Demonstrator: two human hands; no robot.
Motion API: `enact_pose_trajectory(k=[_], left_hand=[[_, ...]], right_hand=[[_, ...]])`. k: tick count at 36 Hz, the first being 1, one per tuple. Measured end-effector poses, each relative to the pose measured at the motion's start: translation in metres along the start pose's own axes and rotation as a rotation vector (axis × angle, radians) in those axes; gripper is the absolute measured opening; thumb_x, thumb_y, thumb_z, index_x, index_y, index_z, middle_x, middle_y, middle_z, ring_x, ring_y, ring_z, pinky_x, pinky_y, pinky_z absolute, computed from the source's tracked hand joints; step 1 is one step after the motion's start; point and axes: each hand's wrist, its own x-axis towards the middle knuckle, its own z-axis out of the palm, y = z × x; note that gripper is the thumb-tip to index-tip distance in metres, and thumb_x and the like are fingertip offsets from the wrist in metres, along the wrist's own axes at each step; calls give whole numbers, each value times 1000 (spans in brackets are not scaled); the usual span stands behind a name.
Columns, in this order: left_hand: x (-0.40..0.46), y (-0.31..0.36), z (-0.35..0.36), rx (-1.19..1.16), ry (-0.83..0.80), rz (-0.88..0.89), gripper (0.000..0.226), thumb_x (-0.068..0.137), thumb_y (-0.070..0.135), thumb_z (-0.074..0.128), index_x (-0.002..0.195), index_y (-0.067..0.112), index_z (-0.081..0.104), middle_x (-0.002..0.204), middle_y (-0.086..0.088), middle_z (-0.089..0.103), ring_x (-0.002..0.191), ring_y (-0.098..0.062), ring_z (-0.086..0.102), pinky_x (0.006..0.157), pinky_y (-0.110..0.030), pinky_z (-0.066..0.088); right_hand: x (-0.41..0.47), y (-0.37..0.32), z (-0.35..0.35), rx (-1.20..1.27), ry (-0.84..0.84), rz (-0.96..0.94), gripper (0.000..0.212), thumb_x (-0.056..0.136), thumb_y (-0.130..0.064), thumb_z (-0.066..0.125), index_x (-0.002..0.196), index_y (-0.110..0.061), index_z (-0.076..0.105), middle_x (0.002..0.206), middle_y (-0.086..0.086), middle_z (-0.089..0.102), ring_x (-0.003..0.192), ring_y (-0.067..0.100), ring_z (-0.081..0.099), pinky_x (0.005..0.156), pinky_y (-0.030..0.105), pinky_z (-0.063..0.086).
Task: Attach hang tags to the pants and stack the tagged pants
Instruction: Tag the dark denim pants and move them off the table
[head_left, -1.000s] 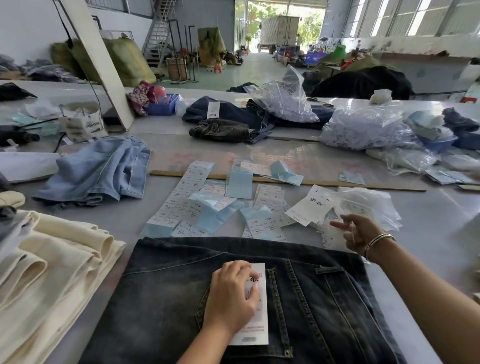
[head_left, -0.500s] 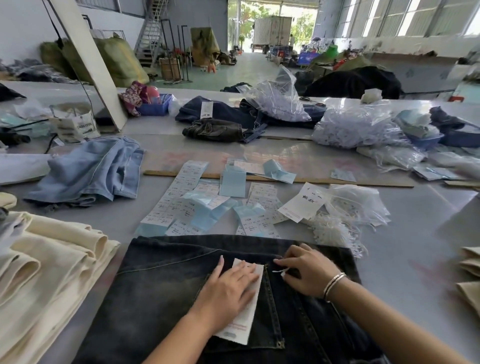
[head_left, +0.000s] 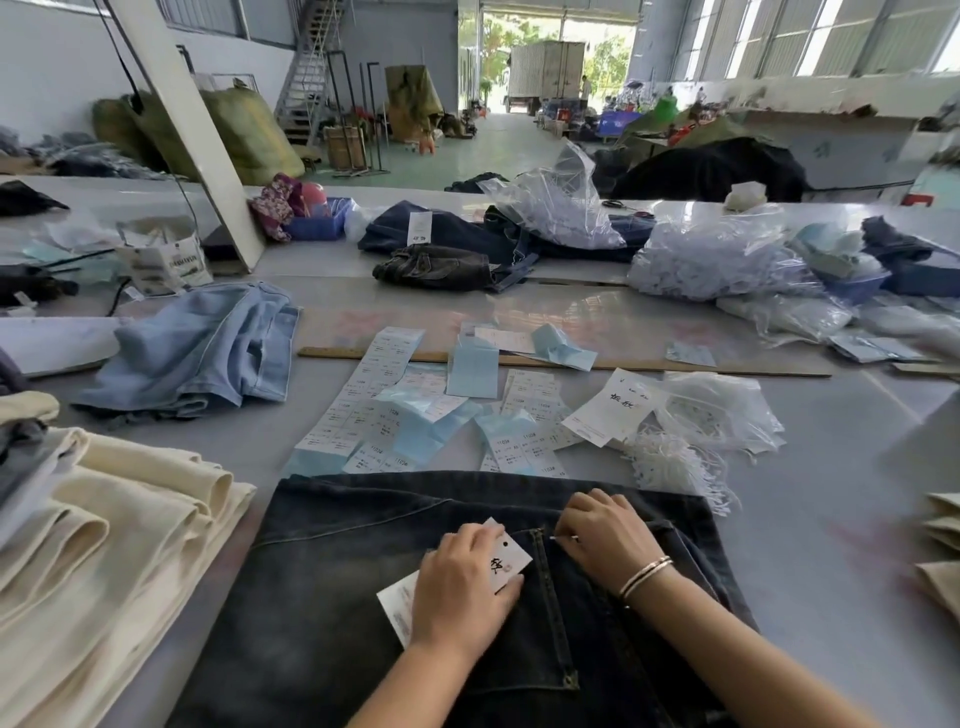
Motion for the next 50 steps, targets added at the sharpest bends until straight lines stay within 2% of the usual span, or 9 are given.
enact_pose_trajectory(k=[3, 6, 10, 18, 21, 24, 39, 44, 50], left_hand=[[3, 6, -4, -58, 84, -9, 28, 98, 37, 43, 120, 29, 59, 113, 11, 64, 100, -14, 58, 84, -29, 44], [5, 8, -6, -566, 208, -212, 21, 98, 22, 48, 85, 18, 64, 73, 3, 66, 72, -19, 62, 64, -33, 44], [-2, 12, -1, -1246, 133, -556, 23, 100, 22, 46, 109, 16, 65, 107, -3, 69, 102, -19, 63, 95, -38, 49], [-15, 16, 4, -964, 151, -138, 28, 103, 16, 39, 107, 36, 58, 101, 25, 65, 97, 5, 60, 84, -12, 45], [-17, 16, 6, -913, 161, -97, 28, 102, 15, 40, 109, 36, 57, 95, 18, 68, 93, 1, 63, 83, -19, 49], [-18, 16, 9, -870, 162, -88, 25, 102, 18, 41, 109, 36, 57, 93, 10, 70, 88, -2, 64, 81, -28, 51], [-17, 17, 8, -994, 134, -27, 32, 99, 28, 42, 122, 21, 63, 112, 19, 68, 110, 4, 59, 91, -10, 44], [-10, 15, 8, -1130, 99, -156, 25, 100, 15, 46, 107, 20, 70, 105, 11, 72, 103, -4, 65, 88, -15, 48], [-1, 13, 7, -1191, -39, -304, 19, 92, 5, 58, 95, 19, 71, 92, 4, 75, 90, -10, 69, 76, -20, 52]], right_hand=[[-2, -9, -1, 316, 133, 91, 15, 93, -33, 57, 96, -22, 67, 96, -10, 64, 93, 8, 53, 81, 19, 35], [-9, -28, -3, 816, 275, 264, 8, 86, -18, 69, 80, -23, 66, 65, -14, 64, 63, -1, 58, 62, 8, 41], [-24, -47, 14, 929, 413, 334, 17, 82, -11, 73, 79, -27, 70, 66, -13, 68, 62, 0, 62, 60, 12, 45], [-31, -56, 16, 586, 590, 145, 16, 72, -5, 80, 85, -13, 77, 67, -4, 63, 57, 14, 60, 54, 33, 53], [-34, -57, 16, 482, 636, 116, 18, 67, -3, 84, 81, -12, 77, 62, -3, 60, 52, 15, 58, 48, 31, 52], [-33, -57, 17, 459, 661, 148, 18, 66, -2, 84, 80, -11, 77, 62, -2, 60, 51, 17, 58, 47, 30, 52], [-33, -57, 24, 214, 777, 79, 4, 71, -19, 73, 72, -15, 75, 58, -3, 57, 48, 17, 56, 44, 28, 47], [-32, -56, 25, 184, 843, 73, 24, 84, -27, 56, 74, -18, 76, 55, -4, 55, 46, 16, 53, 43, 27, 44], [-32, -58, 24, 160, 812, 36, 2, 70, -17, 73, 69, -18, 74, 55, -4, 56, 48, 15, 55, 45, 27, 45]])
